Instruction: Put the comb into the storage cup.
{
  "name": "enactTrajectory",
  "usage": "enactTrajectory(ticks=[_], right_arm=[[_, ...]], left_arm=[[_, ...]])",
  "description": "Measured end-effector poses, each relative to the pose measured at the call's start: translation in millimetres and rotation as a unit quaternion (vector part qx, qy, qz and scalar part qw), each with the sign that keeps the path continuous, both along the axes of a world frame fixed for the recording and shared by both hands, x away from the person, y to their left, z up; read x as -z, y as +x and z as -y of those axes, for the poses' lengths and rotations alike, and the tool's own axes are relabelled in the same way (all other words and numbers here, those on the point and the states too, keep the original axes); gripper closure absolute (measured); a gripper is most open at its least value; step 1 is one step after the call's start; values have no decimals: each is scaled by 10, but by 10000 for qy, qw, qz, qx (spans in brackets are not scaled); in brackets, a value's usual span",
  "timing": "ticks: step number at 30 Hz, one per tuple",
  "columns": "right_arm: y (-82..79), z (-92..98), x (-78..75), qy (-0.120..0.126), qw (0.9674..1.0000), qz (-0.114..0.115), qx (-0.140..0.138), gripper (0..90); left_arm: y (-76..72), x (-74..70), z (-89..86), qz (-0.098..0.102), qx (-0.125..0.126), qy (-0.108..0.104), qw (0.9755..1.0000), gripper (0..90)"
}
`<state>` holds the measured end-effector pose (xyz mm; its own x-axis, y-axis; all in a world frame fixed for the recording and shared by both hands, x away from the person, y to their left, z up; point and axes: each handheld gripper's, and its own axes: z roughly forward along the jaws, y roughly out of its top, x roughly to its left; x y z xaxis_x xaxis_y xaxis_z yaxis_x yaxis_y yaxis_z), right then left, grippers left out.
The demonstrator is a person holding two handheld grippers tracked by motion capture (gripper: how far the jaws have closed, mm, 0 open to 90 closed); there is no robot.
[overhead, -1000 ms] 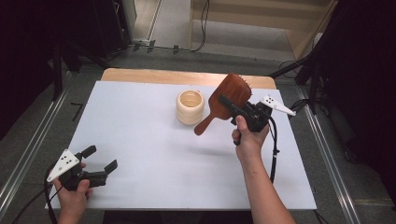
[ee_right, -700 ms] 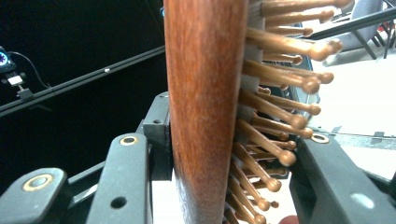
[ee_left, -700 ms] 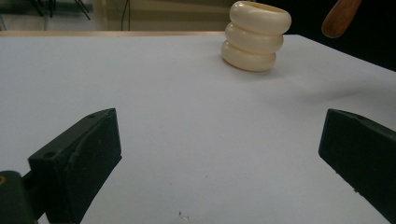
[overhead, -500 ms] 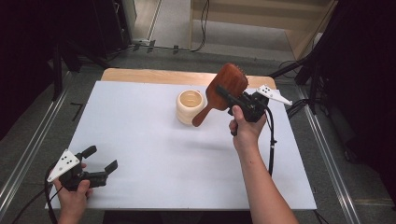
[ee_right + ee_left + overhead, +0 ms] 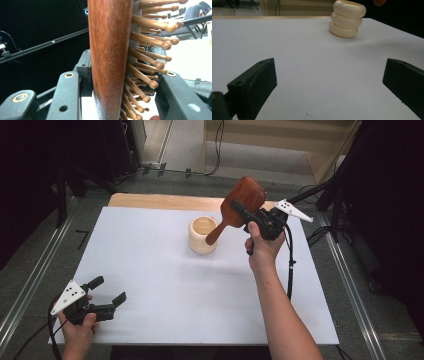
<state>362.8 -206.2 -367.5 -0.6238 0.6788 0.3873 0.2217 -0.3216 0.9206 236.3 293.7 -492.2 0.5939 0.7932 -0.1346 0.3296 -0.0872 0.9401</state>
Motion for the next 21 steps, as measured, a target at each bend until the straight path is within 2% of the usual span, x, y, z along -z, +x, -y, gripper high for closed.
enactTrajectory(ticks=[6,15,21], right_arm=[[93,-17,-21,-70,9999,-7,73,532],[256,-80,0,-29,9998,-123,166,533],[306,-157,30,-76,9995,-40,290,533]], left_arm=[[0,-1,-2,1,12,-10,10000,0],[0,-1,-10,-3,22,-42,10000,0],[5,1,-8,-14,40,-37,10000,0]])
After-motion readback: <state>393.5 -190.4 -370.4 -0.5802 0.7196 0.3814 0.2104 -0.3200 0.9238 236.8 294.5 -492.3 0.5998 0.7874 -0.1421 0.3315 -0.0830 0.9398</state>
